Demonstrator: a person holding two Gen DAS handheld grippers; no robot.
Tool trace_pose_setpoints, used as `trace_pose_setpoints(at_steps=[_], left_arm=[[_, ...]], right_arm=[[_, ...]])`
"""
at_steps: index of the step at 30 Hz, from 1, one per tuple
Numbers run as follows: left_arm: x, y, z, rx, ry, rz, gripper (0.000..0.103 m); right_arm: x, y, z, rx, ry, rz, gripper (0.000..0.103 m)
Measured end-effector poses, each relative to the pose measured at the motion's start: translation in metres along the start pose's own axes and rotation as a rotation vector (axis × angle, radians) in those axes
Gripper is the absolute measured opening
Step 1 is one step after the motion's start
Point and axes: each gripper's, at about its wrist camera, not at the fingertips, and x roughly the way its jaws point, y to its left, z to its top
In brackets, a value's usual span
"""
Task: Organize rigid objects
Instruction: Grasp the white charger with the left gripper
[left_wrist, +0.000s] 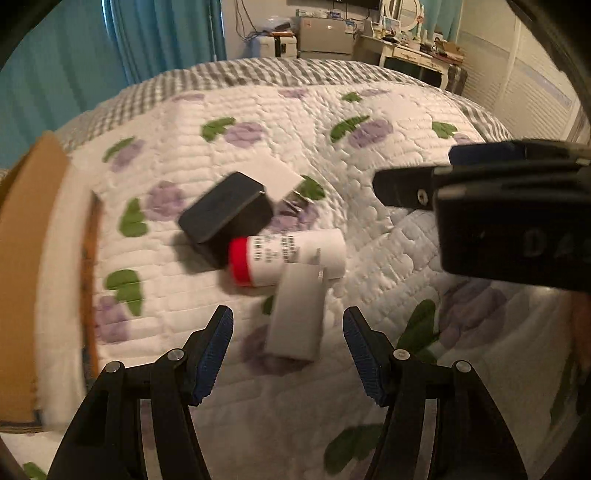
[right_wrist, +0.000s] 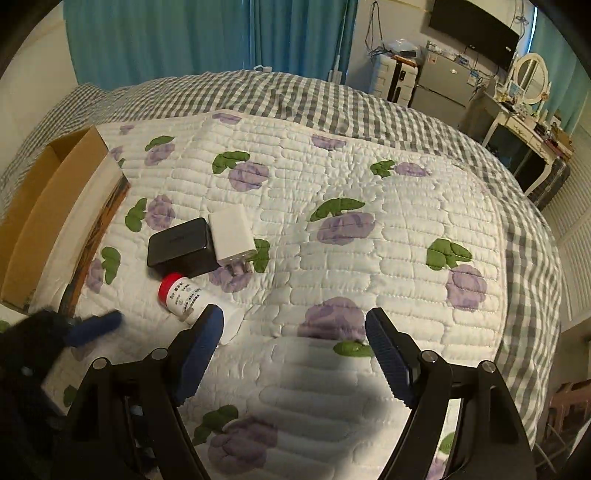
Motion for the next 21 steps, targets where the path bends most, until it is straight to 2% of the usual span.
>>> trace_pose_setpoints(at_steps=[1, 2, 3, 6, 11, 15, 19, 21], left_arm=[[0.003, -0.001, -0.001, -0.005, -0.002, -0.008, 0.061], [0.006, -0.001, -0.002, -0.008, -0.001, -0.015, 0.053], [0.008, -0.001, -0.003, -0.008, 0.009, -0.022, 0.028], [0.004, 0.005, -0.005, -0.015, 0.017, -0.034, 0.027], [-0.026, 0.035, -0.012, -0.086, -0.026, 0.026, 0.027], [-0.032, 0.059, -0.011, -0.133, -0.028, 0.124, 0.027], [-0.026, 0.072, -0.010, -0.188, -0.016, 0.142, 0.027], [-0.026, 0.075, -0.011, -0.192, -0.016, 0.154, 0.027]], right_arm=[[0.001, 0.000, 0.001, -0.002, -0.001, 0.002, 0.079], [0.002, -0.001, 0.002, -0.005, -0.003, 0.003, 0.079], [0.003, -0.002, 0.003, -0.008, -0.004, 0.006, 0.079], [0.006, -0.003, 0.006, -0.014, -0.006, 0.018, 0.079], [0.007, 0.001, 0.012, -0.057, -0.035, 0.035, 0.079], [0.014, 0.022, 0.017, -0.174, -0.038, 0.076, 0.077], [0.029, 0.050, 0.014, -0.319, 0.011, 0.123, 0.073], [0.041, 0.064, 0.010, -0.396, 0.068, 0.155, 0.072]])
